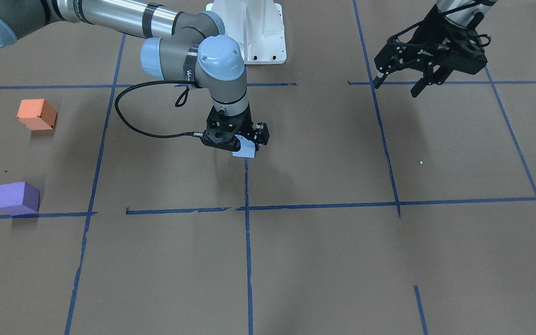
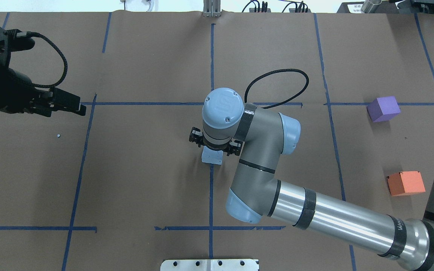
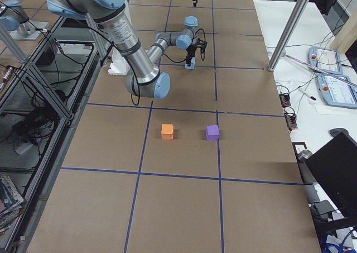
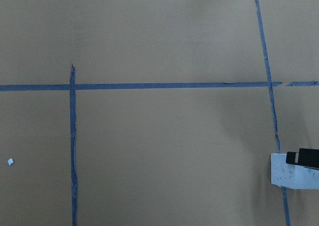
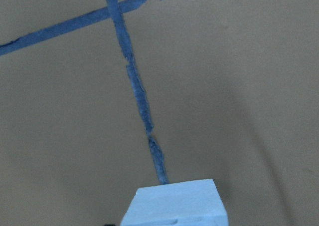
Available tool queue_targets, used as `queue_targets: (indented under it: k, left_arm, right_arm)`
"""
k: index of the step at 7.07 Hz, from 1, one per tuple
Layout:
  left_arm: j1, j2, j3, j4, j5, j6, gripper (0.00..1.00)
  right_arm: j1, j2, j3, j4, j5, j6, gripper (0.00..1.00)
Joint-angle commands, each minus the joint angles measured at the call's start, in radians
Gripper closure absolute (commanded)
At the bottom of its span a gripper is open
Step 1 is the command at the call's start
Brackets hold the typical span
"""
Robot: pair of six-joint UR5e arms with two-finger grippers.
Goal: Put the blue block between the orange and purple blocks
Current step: 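Grasp the light blue cube with the right gripper while the left gripper withdraws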
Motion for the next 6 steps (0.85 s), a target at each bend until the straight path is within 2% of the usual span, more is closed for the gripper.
queue_targets:
  k: [1,2,3,4,6]
  left_arm:
    - [0.000,0.000,-0.002,0.000,0.000,-0.001,0.00]
    - [0.000,0.000,-0.002,0.000,0.000,-0.001,0.00]
    - [0.000,0.000,0.000,0.000,0.002,-0.001,0.00]
    - [0.000,-0.001,0.002,0.000,0.002,-0.001,0.00]
    - [0.000,-0.005,0.002,0.000,0.002,-0.004,0.00]
  right_arm:
    - [-0.014,-0.002,-0.006,-0.001,-0.024,-0.026,0.51]
    - [-0.003,-0.006,0.007,-0.001,-0.013,-0.036,0.93]
    - [0.020,-0.047,0.055,-0.001,-0.002,-0.049,0.98]
    - [0.072,-0.186,0.215,-0.001,0.049,-0.107,0.99]
    - [0.237,-0.453,0.438,-0.001,0.198,-0.333,0.98]
